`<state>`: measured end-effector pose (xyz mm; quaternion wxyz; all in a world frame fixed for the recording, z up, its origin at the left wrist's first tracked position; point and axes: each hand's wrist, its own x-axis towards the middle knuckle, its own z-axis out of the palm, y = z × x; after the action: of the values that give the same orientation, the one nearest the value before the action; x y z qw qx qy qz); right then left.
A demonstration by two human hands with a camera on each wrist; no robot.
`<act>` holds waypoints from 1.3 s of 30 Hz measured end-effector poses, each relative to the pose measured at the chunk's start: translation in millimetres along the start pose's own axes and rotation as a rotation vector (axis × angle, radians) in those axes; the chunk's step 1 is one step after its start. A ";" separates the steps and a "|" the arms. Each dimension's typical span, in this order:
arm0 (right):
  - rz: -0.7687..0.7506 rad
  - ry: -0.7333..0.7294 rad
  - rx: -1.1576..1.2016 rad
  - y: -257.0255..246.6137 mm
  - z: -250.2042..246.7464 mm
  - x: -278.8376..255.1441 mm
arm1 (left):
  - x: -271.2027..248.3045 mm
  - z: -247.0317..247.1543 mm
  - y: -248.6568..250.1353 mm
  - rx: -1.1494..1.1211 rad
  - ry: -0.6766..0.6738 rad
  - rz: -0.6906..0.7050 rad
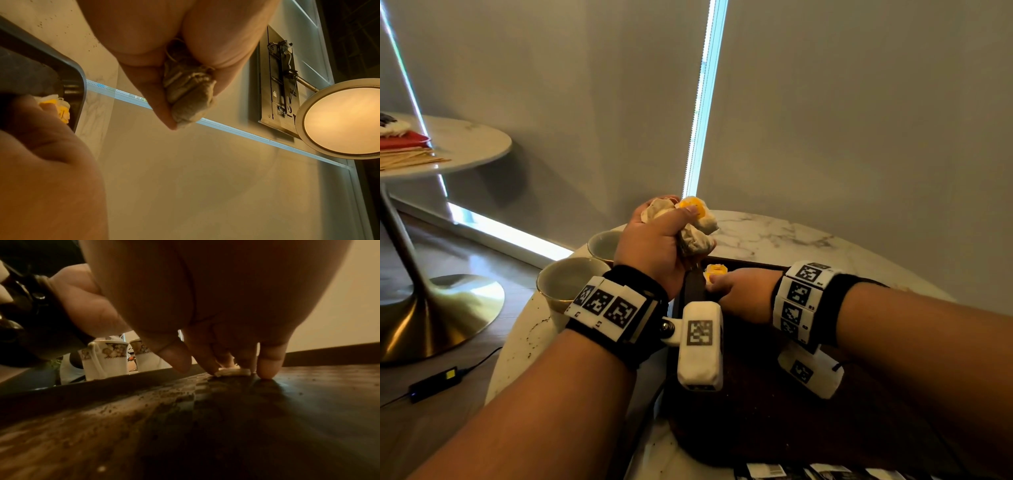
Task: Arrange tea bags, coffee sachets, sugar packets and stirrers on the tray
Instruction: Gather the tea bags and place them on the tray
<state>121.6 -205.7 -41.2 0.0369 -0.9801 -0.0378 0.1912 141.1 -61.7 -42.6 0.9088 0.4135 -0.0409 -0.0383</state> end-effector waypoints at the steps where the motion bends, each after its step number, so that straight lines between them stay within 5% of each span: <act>1: -0.001 -0.003 -0.027 -1.3 0.2 0.6 | 0.2 0.2 -0.3 0.000 0.001 0.000; 9: -0.014 0.126 0.046 11.6 -6.0 1.5 | -3.5 2.7 0.4 0.004 -0.045 -0.020; 16: -0.089 0.675 0.878 25.2 -34.7 -7.8 | -6.3 4.4 -0.2 0.030 -0.052 -0.072; 23: -0.282 0.525 0.903 15.9 -45.6 -16.3 | -8.5 4.5 0.0 0.088 -0.088 -0.103; 39: -0.270 0.516 1.088 19.3 -41.0 -12.7 | -5.2 1.4 -1.4 0.089 -0.074 -0.081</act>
<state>126.5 -228.5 -0.3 0.5635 -0.8220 -0.0483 -0.0667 135.8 -63.1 -43.0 0.8850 0.4533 -0.0595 -0.0884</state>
